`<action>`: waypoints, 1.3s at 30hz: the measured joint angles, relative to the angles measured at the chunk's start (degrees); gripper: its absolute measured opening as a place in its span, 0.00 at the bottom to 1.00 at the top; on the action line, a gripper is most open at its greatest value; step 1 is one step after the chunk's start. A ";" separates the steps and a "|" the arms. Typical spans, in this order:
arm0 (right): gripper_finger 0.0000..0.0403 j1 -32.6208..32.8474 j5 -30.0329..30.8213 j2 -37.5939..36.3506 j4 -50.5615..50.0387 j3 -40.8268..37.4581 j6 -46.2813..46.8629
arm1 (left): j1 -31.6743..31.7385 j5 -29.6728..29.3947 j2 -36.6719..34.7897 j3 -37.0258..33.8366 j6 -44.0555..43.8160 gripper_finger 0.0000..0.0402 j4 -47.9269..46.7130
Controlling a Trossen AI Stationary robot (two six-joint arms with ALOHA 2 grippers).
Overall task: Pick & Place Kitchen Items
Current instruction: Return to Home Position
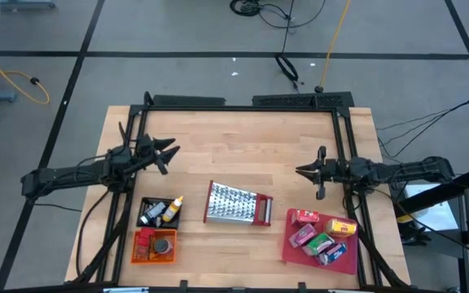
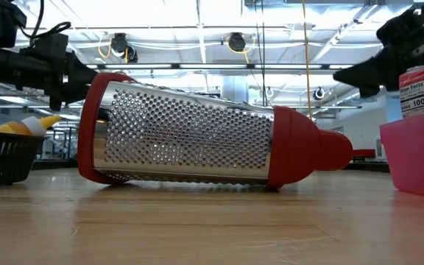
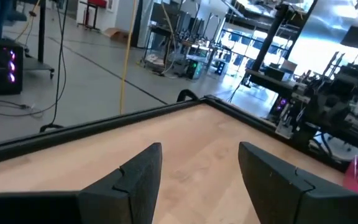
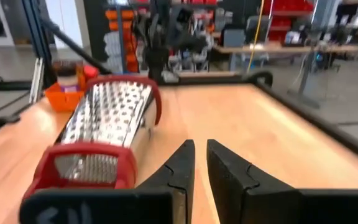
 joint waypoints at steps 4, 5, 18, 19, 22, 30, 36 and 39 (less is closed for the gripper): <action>0.08 0.07 -0.12 0.21 -2.71 0.00 2.86 | 0.00 -0.02 0.00 0.00 -0.31 0.54 0.06; 0.08 0.07 -0.11 0.21 -2.80 0.00 3.88 | 0.00 -0.02 0.00 0.01 -0.31 0.54 0.04; 0.08 0.07 -0.05 0.19 -2.40 -0.06 4.24 | 0.00 -0.02 0.01 0.00 -0.27 0.54 0.09; 0.08 0.07 -0.05 0.19 -2.39 -0.06 4.24 | 0.00 -0.02 0.00 0.00 -0.24 0.54 0.09; 0.08 0.07 -0.05 0.19 -2.39 -0.07 4.22 | 0.00 -0.02 0.00 0.00 -0.16 0.54 0.08; 0.08 0.09 -0.02 0.19 -2.39 -0.07 4.22 | 0.00 -0.02 0.00 0.00 -0.18 0.54 0.09; 0.08 0.09 -0.02 0.19 -2.39 -0.06 4.22 | 0.00 -0.02 0.00 0.00 -0.18 0.54 0.07; 0.08 0.09 -0.02 0.19 -2.39 -0.06 4.22 | 0.00 -0.02 0.00 0.00 -0.20 0.54 0.09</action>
